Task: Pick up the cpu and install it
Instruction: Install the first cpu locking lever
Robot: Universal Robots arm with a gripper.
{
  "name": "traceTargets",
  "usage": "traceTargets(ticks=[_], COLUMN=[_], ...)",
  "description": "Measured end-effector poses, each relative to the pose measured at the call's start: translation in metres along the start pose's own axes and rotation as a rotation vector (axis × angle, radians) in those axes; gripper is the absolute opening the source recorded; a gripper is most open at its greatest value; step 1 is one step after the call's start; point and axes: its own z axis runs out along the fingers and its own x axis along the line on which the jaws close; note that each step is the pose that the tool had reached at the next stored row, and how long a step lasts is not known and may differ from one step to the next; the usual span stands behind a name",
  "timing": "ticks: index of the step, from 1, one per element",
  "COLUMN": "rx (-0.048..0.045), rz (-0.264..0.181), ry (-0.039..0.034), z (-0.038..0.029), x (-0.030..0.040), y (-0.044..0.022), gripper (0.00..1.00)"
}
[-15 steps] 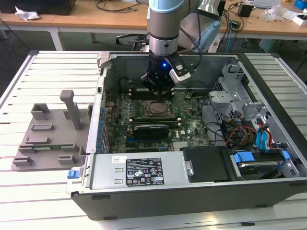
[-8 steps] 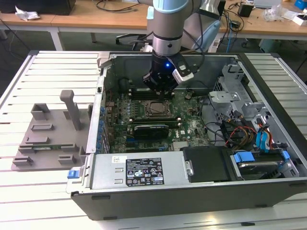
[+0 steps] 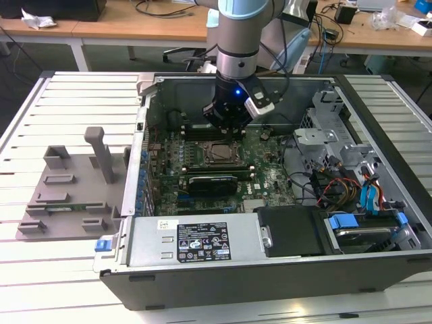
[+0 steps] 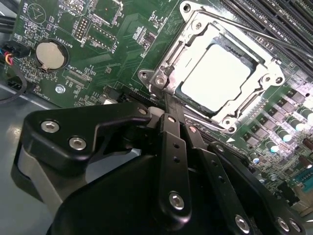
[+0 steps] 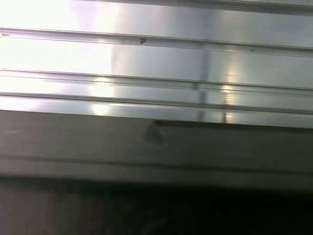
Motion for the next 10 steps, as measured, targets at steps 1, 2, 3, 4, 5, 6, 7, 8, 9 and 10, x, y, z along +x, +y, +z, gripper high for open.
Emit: traceTargets(ticks=[1, 2, 3, 4, 5, 6, 7, 8, 9, 10], rx=[0.0003, 0.0005, 0.0007, 0.0011, 0.0015, 0.0015, 0.0015, 0.0015, 0.0018, 0.0020], rz=[0.000, 0.000, 0.000, 0.000, 0.000, 0.000, 0.000, 0.000, 0.000, 0.000], ry=[0.0007, 0.0011, 0.0014, 0.0020, 0.0025, 0.0025, 0.0025, 0.0028, 0.0033, 0.0035], z=[0.0006, 0.0010, 0.0012, 0.0016, 0.0018, 0.0020, 0.0020, 0.0022, 0.0026, 0.0027], x=[-0.0003, -0.0006, -0.0008, -0.0012, -0.0016, -0.0017, -0.0018, -0.0019, -0.0020, -0.0020], y=[0.0000, 0.0000, 0.0000, -0.0001, -0.0003, -0.0004, -0.0007, -0.0011, -0.0016, -0.0020], gripper=[0.11, 0.11, 0.11, 0.11, 0.11, 0.11, 0.11, 0.11, 0.11, 0.11])
